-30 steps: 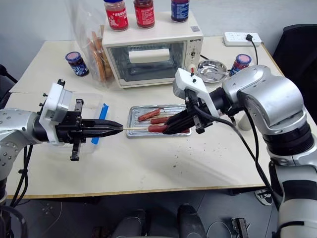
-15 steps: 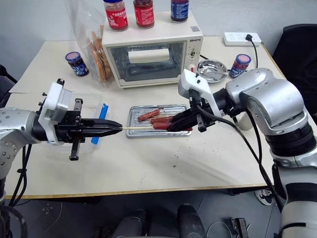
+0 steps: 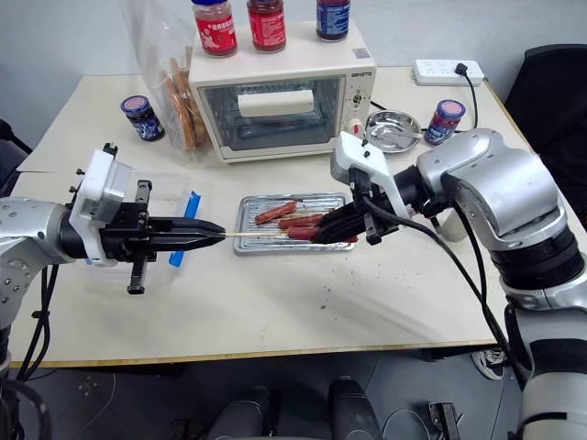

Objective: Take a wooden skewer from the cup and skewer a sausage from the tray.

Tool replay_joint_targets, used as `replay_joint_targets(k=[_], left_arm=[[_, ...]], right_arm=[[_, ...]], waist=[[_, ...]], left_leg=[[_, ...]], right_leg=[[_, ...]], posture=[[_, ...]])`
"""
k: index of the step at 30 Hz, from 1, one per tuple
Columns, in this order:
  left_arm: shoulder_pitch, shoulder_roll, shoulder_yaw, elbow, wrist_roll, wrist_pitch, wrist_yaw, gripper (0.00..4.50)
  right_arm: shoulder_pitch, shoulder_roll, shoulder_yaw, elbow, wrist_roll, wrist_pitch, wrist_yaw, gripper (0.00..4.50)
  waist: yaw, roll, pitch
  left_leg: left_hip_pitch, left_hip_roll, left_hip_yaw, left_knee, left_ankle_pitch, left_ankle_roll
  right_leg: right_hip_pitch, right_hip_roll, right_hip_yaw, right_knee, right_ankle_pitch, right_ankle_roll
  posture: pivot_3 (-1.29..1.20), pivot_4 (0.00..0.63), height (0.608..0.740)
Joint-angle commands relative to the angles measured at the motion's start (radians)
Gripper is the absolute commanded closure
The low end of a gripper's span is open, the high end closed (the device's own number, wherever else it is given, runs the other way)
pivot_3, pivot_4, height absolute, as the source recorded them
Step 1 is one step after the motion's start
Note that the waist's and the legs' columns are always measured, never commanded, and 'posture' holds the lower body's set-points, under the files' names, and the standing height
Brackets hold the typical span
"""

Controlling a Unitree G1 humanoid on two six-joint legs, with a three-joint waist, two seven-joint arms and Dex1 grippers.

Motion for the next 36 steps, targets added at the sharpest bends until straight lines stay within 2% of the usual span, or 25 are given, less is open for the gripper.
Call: replay_joint_targets(k=[1,11,31,36], left_arm=[[-0.014,-0.003,-0.001,-0.015,0.002,-0.014,-0.003,4.5],[-0.023,-0.018,-0.016,-0.016,0.004,-0.019,0.0,4.5],[-0.123,-0.144,-0.13,0.007,0.073,-0.034,0.002,4.5],[-0.091,-0.118,-0.1,0.018,0.086,-0.035,-0.01,4.5]], right_arm=[[-0.018,0.005,-0.041,-0.034,0.035,0.022,-0.017,4.27],[-0.036,0.016,-0.039,-0.036,0.069,0.04,-0.041,4.27],[-0.069,0.087,-0.016,-0.072,0.09,0.033,-0.072,4.27],[-0.059,0.063,-0.013,-0.064,0.067,0.012,-0.065,2.89]], waist=[[0.0,0.0,0.0],[0.0,0.0,0.0],[0.0,0.0,0.0],[-0.001,0.0,0.0]], left_leg=[[0.0,0.0,0.0,0.0,0.0,0.0],[0.0,0.0,0.0,0.0,0.0,0.0],[0.0,0.0,0.0,0.001,0.0,0.0],[0.0,0.0,0.0,0.001,0.0,0.0]], right_leg=[[0.0,0.0,0.0,0.0,0.0,0.0],[0.0,0.0,0.0,0.0,0.0,0.0],[0.0,0.0,0.0,0.002,0.0,0.0],[0.0,0.0,0.0,0.002,0.0,0.0]], posture=[[0.0,0.15,0.74],[0.0,0.15,0.74],[0.0,0.15,0.74],[0.0,0.15,0.74]])
